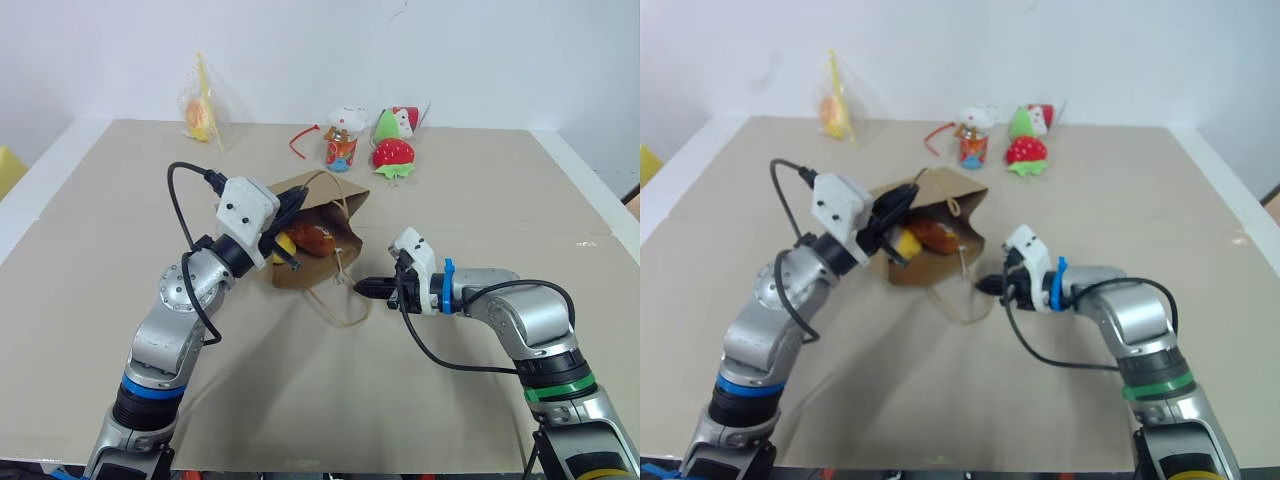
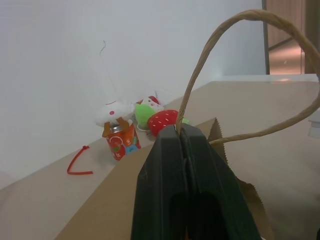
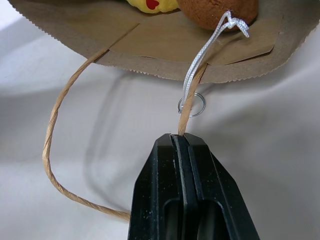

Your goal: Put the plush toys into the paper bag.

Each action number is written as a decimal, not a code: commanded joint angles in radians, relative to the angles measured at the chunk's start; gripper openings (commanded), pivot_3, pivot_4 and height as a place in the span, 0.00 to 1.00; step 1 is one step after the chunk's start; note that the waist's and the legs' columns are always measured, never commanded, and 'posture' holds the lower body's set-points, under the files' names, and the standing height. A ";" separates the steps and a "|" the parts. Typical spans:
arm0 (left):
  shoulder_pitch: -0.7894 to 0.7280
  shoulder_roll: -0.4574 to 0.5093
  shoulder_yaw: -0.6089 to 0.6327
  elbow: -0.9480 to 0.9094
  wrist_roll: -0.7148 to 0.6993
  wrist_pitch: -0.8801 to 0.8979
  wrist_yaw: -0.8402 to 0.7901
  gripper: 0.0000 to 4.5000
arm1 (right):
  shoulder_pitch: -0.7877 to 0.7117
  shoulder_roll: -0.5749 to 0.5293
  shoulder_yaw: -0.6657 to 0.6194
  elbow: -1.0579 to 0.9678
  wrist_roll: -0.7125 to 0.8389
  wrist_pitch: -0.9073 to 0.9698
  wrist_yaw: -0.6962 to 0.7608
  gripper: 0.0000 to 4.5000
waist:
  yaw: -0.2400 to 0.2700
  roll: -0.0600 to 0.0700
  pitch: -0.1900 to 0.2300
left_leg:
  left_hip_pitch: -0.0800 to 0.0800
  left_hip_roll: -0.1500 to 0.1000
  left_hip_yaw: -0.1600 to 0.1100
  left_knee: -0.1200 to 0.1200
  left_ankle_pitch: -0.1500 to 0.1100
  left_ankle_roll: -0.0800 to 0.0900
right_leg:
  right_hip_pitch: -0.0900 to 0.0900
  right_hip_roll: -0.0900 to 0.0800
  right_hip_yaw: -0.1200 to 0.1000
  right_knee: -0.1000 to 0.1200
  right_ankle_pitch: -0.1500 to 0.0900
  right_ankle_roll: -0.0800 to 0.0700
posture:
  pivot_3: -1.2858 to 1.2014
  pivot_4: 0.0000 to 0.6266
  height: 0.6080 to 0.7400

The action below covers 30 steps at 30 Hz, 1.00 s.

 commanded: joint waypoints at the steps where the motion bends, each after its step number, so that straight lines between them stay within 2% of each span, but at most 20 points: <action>1: -0.021 0.000 0.014 -0.011 0.008 -0.022 0.003 0.00 | -0.031 -0.007 -0.036 -0.044 0.050 -0.030 0.051 0.01 | 0.000 0.000 0.000 | 0.000 0.000 0.000 0.000 0.000 0.000 | 0.000 0.000 0.000 0.000 0.000 0.000 | 0.52 0.24 1.00; 7: -0.074 0.009 0.030 0.002 -0.001 -0.023 -0.005 0.00 | -0.133 -0.059 -0.193 -0.054 0.184 0.020 0.098 0.01 | 0.000 0.000 0.000 | 0.000 0.000 0.000 0.001 0.000 0.000 | 0.000 0.000 0.000 0.000 0.000 0.000 | 0.52 0.24 1.00; 12: -0.144 0.009 0.056 0.018 -0.031 -0.002 -0.012 0.00 | -0.233 -0.200 -0.295 -0.088 0.308 0.133 0.151 0.01 | 0.001 0.000 0.000 | -0.001 0.000 0.000 0.001 0.000 0.000 | 0.000 0.000 0.000 0.000 0.000 0.000 | 0.52 0.24 1.00; 19: -0.173 -0.025 0.101 0.015 -0.105 0.076 0.014 0.00 | -0.351 -0.382 -0.346 -0.101 0.485 0.386 0.178 0.01 | 0.000 0.000 0.000 | -0.001 0.000 0.001 0.000 -0.001 0.001 | -0.001 -0.001 0.000 -0.001 0.000 0.000 | 0.52 0.24 1.00; 24: -0.135 -0.021 0.097 0.046 -0.108 0.077 0.000 0.00 | -0.336 -0.419 -0.255 -0.106 0.421 0.308 0.193 0.01 | -0.001 0.000 0.000 | 0.000 0.000 0.000 0.001 -0.001 0.001 | 0.000 0.000 0.000 -0.001 0.000 0.000 | 0.52 0.24 1.00; 30: -0.108 -0.008 0.070 0.077 -0.080 0.041 -0.025 0.00 | -0.326 -0.322 -0.122 -0.011 0.225 0.074 0.128 0.01 | -0.001 0.001 0.000 | -0.001 0.001 0.001 0.002 -0.001 0.001 | 0.000 0.000 0.000 -0.001 0.001 0.000 | 0.52 0.24 1.00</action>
